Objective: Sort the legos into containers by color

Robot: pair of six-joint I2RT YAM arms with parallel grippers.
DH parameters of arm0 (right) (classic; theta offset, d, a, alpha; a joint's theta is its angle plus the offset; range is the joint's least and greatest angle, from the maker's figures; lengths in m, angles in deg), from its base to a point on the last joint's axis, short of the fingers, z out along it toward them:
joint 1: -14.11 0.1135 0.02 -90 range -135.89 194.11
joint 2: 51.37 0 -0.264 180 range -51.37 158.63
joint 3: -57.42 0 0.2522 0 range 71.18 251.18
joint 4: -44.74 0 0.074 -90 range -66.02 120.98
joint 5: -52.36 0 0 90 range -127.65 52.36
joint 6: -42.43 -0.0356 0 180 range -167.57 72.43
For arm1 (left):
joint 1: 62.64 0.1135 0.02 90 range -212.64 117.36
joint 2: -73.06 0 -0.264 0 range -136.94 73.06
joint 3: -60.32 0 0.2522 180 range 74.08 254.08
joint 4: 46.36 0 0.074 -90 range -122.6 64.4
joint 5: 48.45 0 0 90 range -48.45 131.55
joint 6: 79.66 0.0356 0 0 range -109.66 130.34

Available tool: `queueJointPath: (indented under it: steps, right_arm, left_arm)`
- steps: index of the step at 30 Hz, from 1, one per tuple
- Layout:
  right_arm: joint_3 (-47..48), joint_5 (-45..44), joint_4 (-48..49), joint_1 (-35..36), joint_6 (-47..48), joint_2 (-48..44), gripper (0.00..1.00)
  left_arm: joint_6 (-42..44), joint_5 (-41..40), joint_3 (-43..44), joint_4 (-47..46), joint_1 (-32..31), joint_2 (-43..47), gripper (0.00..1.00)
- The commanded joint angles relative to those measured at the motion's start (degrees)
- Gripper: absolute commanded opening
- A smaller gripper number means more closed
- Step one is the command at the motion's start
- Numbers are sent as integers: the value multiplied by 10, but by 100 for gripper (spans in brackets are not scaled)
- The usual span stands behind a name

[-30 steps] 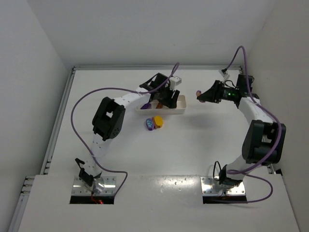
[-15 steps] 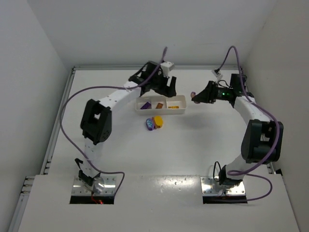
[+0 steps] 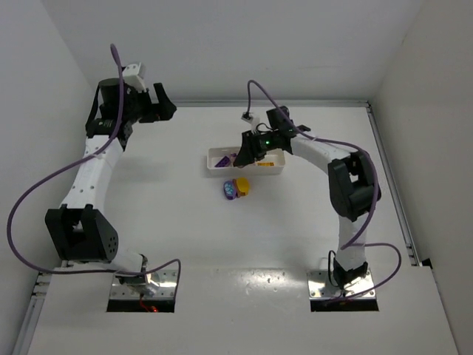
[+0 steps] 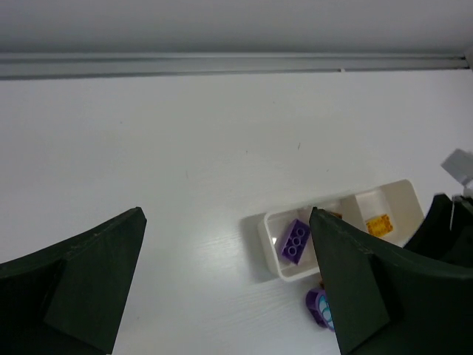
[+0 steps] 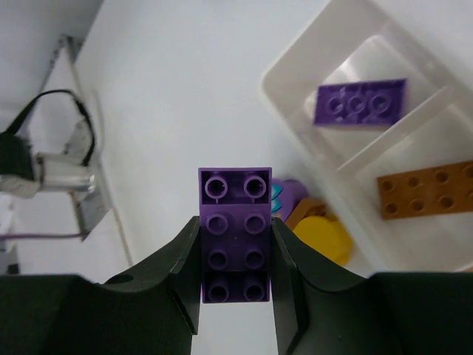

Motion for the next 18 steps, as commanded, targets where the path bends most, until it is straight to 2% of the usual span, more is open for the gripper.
queueJointPath:
  steps: [1,3,5,10,18]
  right_arm:
    - [58,-87,52,13,-26,29,0]
    - [71,-118,79,26,-31,50,0]
    - [87,-138,100,34,-39,63,4]
    - [185,-163,70,63,-34,141,5]
    - [240,-180,57,92,-28,196,6]
  left_arm:
    - [14,30,-39,22,18,46,100]
    - [20,41,-57,22,25,67,100]
    - [20,71,-76,22,37,74,100]
    - [-4,119,-88,15,61,74,100]
    - [-20,146,-88,10,82,57,100]
